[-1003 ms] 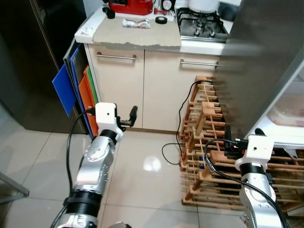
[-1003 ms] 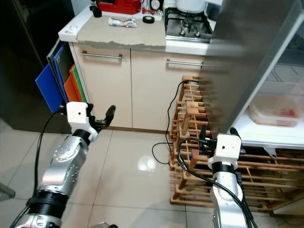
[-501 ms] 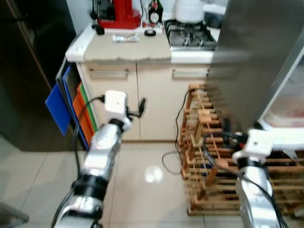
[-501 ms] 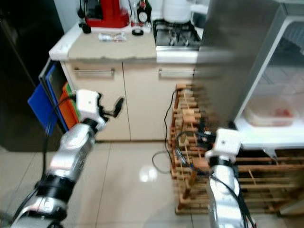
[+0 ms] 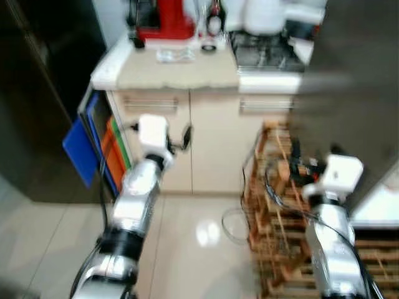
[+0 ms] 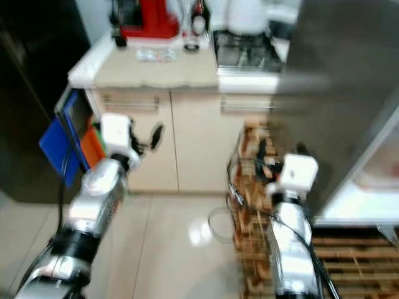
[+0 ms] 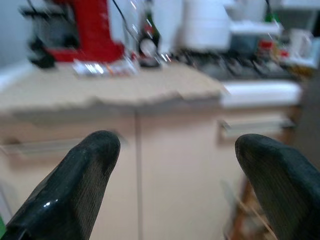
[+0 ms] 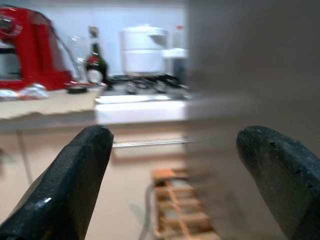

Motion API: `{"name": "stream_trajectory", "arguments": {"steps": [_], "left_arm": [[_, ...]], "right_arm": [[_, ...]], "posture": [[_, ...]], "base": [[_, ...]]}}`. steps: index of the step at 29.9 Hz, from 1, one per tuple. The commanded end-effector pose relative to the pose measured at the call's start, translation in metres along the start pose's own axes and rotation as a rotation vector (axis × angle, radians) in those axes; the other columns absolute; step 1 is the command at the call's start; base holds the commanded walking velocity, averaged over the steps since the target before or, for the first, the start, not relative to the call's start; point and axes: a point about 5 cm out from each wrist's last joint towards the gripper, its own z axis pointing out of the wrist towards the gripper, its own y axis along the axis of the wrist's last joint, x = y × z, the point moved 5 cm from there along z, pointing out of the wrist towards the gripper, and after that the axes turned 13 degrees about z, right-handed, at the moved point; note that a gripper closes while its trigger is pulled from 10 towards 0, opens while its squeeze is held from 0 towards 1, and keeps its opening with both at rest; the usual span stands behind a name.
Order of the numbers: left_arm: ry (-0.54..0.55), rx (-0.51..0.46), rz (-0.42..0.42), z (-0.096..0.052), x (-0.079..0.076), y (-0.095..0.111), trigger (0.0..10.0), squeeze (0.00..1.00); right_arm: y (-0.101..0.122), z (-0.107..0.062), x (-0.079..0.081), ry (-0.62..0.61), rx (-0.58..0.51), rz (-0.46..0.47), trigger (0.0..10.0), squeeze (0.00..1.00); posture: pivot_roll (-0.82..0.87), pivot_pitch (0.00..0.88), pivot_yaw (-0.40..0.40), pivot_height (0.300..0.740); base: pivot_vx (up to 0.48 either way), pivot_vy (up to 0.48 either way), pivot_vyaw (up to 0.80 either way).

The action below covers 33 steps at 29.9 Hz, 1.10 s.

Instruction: Restocking fridge

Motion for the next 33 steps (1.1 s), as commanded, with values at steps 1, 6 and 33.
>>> {"name": "stream_trajectory", "arguments": {"steps": [1,6,33], "left_arm": [[0.015,0.007,0.008,0.003,0.014,0.002,10.0,0.00],[-0.003,-0.002,0.006,0.006,0.010,0.006,10.0,0.00],[0.074,-0.062,-0.009,0.010,0.025,0.022,10.0,0.00]], "right_arm": [[0.002,0.006,0.013,0.031,-0.007,0.016,10.0,0.00],[0.003,0.004,0.001,0.020,0.001,-0.007,10.0,0.00],[-0.006,0.011,0.010,0.046,0.023,0.004,10.0,0.00]], "posture": [[-0.01,0.002,0.016,0.740],[-0.02,0.001,0.014,0.740],[0.00,0.000,0.017,0.740]], "base": [[0.480,0.000,0.00],[0.480,0.000,0.00],[0.460,0.000,0.00]]}}
